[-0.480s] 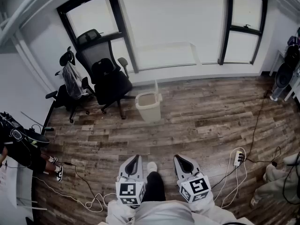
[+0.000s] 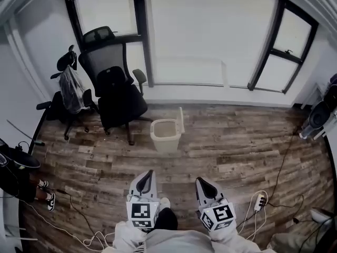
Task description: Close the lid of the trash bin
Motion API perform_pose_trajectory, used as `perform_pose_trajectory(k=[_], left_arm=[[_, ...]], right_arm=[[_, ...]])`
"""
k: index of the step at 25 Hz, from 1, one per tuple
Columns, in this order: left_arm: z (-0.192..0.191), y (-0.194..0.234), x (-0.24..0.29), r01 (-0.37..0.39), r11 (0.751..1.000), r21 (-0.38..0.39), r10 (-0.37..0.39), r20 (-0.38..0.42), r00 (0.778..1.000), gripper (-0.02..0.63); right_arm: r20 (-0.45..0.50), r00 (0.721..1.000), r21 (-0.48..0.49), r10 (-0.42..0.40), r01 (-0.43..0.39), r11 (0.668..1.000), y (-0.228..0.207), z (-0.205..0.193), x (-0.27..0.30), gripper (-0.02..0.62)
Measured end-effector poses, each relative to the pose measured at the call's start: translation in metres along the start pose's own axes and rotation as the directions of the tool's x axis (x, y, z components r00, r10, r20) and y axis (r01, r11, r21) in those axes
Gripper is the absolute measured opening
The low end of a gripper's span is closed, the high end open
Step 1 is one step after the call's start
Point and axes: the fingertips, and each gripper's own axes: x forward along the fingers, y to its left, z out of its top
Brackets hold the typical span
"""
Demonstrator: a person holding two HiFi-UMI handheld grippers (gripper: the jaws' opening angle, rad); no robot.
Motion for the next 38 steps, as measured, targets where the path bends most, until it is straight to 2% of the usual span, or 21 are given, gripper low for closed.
perform_pose_trajectory(k=[5, 9, 18, 24, 31, 38], left_arm=[[0.016, 0.091, 0.073, -0.002, 1.0, -0.014, 0.002, -0.012, 1.0, 0.008], [0.023, 0.131, 0.116, 0.002, 1.0, -0.016, -0.002, -0.025, 1.0, 0.008], [0.017, 0.141, 0.188, 0.018, 0.999, -0.037, -0.02, -0.051, 0.999, 0.008], [0.018, 0.142, 0.245, 0.013, 0.999, -0.036, -0.016, -0.072, 0.997, 0.008], [0.012, 0.137, 0.346, 0.003, 1.0, -0.029, -0.007, -0.136, 0.991, 0.008], [-0.009, 0.133, 0.45, -0.039, 0.998, -0.042, 0.03, -0.185, 0.982, 0.008]], right_arm=[[-0.001, 1.0, -0.016, -0.006, 0.006, 1.0, 0.001, 0.031, 0.118, 0.025], [-0.003, 1.0, -0.022, -0.027, 0.027, 0.999, -0.005, 0.05, 0.17, 0.025], [-0.025, 0.999, -0.006, -0.032, 0.032, 0.999, -0.049, 0.051, 0.236, 0.025], [-0.018, 0.999, 0.016, -0.029, 0.029, 0.999, -0.096, 0.059, 0.288, 0.025], [-0.071, 0.997, 0.07, -0.011, 0.016, 0.997, -0.184, 0.048, 0.359, 0.025], [-0.139, 0.99, 0.101, 0.015, -0.001, 0.995, -0.27, 0.019, 0.429, 0.025]])
